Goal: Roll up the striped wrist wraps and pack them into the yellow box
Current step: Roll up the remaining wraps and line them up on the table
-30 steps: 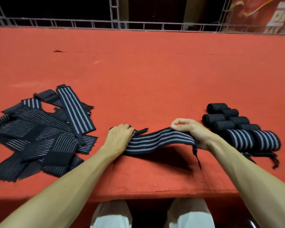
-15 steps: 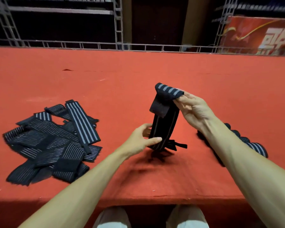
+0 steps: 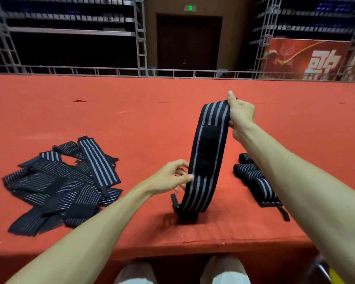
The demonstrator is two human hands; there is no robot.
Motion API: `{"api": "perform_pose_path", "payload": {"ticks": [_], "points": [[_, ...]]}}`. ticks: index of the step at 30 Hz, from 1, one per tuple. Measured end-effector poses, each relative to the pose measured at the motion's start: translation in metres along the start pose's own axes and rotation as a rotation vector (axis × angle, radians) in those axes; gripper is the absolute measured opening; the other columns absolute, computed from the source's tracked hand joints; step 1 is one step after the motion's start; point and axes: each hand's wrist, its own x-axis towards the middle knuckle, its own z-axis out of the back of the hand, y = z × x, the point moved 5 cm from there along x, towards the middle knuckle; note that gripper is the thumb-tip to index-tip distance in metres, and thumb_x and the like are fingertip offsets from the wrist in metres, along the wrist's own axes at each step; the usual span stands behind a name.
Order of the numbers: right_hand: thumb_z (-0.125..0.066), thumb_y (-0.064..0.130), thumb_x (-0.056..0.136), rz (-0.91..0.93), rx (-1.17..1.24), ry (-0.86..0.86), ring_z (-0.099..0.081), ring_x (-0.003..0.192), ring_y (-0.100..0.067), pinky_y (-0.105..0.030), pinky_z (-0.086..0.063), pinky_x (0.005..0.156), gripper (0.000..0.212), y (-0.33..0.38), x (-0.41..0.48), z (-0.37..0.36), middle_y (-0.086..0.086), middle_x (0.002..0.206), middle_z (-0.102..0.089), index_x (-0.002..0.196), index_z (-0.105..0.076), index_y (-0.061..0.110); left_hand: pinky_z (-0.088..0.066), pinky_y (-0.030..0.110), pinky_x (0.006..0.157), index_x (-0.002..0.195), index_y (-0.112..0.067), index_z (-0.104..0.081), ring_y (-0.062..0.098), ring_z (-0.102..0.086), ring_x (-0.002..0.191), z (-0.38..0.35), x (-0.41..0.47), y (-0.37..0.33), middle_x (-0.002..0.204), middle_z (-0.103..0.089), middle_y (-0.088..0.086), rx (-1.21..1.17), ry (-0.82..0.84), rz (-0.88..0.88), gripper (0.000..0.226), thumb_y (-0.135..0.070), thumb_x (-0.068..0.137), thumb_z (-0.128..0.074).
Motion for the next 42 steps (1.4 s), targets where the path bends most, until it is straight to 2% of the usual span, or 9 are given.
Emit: {"api": "perform_pose_path", "payload": {"ticks": [4, 10, 15, 21, 24, 29, 37, 40, 42], "points": [[-0.058, 0.034, 0.096, -0.102, 0.178, 0.029, -0.06, 0.069, -0.018, -0.03, -0.053, 0.062, 0.03, 0.002, -0.006, -0.004, -0.005, 0.079, -0.06, 0.074, -0.053, 0.015, -0.052, 0.031, 0.072, 0.116, -0.015, -0.061, 0.014, -0.062, 0.081, -0.016, -0.006, -0.002, 0.096, -0.068, 0.003, 0.085, 0.12, -0.017, 0.019, -0.017, 0.099, -0.054], [-0.049, 0.009, 0.099, -0.166, 0.267, 0.13, -0.057, 0.056, -0.009, -0.017, -0.047, 0.043, 0.018, -0.006, -0.011, -0.018, 0.001, 0.073, -0.062, 0.087, -0.06, 0.015, -0.048, 0.029, 0.046, 0.122, -0.017, -0.05, 0.02, -0.059, 0.055, 0.014, -0.013, -0.019, 0.085, -0.059, 0.012, -0.229, -0.112, 0.057, 0.021, -0.023, 0.103, -0.044], [-0.04, -0.004, 0.091, -0.232, 0.151, 0.232, -0.049, 0.034, -0.006, -0.02, -0.039, 0.043, 0.03, -0.035, -0.007, -0.049, 0.006, 0.053, -0.057, 0.078, -0.052, 0.019, -0.056, 0.027, 0.068, 0.113, -0.014, -0.059, 0.017, -0.069, 0.079, 0.042, -0.021, -0.016, 0.095, -0.072, 0.008, -0.483, -0.201, 0.07, 0.016, -0.017, 0.101, -0.048], [-0.038, -0.002, 0.096, -0.294, 0.052, 0.287, -0.06, 0.064, -0.014, -0.022, -0.051, 0.049, 0.027, -0.102, 0.011, -0.096, -0.003, 0.082, -0.064, 0.097, -0.06, 0.013, -0.053, 0.038, 0.09, 0.122, -0.016, -0.058, 0.024, -0.068, 0.102, 0.041, -0.025, 0.056, 0.113, -0.071, 0.01, -0.495, -0.168, 0.231, 0.024, -0.019, 0.101, -0.048], [-0.039, 0.001, 0.098, -0.328, -0.007, 0.327, -0.063, 0.07, -0.016, -0.033, -0.057, 0.071, 0.028, -0.146, 0.025, -0.124, -0.004, 0.087, -0.066, 0.112, -0.06, 0.012, -0.055, 0.03, 0.084, 0.118, -0.012, -0.06, 0.02, -0.069, 0.1, 0.037, -0.018, 0.096, 0.111, -0.071, 0.008, -0.458, -0.246, 0.276, 0.023, -0.021, 0.1, -0.05], [-0.042, 0.0, 0.098, -0.353, -0.097, 0.358, -0.064, 0.067, -0.016, -0.029, -0.057, 0.058, 0.02, -0.207, 0.039, -0.163, -0.007, 0.088, -0.065, 0.105, -0.058, 0.009, -0.053, 0.022, 0.072, 0.101, -0.009, -0.064, 0.011, -0.068, 0.081, 0.032, -0.006, 0.147, 0.092, -0.072, 0.002, -0.419, -0.33, 0.407, 0.017, -0.019, 0.1, -0.051], [-0.055, 0.004, 0.093, -0.467, -0.303, 0.486, -0.068, 0.093, -0.03, -0.046, -0.056, 0.087, 0.017, -0.277, 0.033, -0.178, -0.019, 0.105, -0.069, 0.106, -0.065, 0.001, -0.052, 0.037, 0.068, 0.104, 0.0, -0.059, 0.032, -0.065, 0.076, 0.023, 0.002, 0.166, 0.083, -0.071, 0.011, -0.375, -0.294, 0.524, 0.02, -0.015, 0.102, -0.046], [-0.058, 0.017, 0.096, -0.43, -0.395, 0.557, -0.066, 0.078, -0.021, -0.036, -0.057, 0.073, 0.011, -0.277, 0.019, -0.16, -0.012, 0.095, -0.07, 0.096, -0.064, 0.008, -0.045, 0.02, 0.042, 0.096, -0.006, -0.057, 0.011, -0.06, 0.05, 0.022, -0.004, 0.159, 0.063, -0.065, -0.001, -0.413, -0.31, 0.554, 0.015, -0.013, 0.102, -0.045], [-0.057, 0.023, 0.097, -0.442, -0.395, 0.61, -0.064, 0.062, -0.015, -0.028, -0.05, 0.057, 0.023, -0.271, 0.005, -0.144, -0.01, 0.088, -0.069, 0.105, -0.063, 0.002, -0.048, 0.021, 0.044, 0.1, -0.007, -0.057, 0.011, -0.061, 0.054, 0.022, -0.009, 0.156, 0.071, -0.066, 0.002, -0.461, -0.307, 0.583, 0.014, -0.014, 0.102, -0.045]]}}
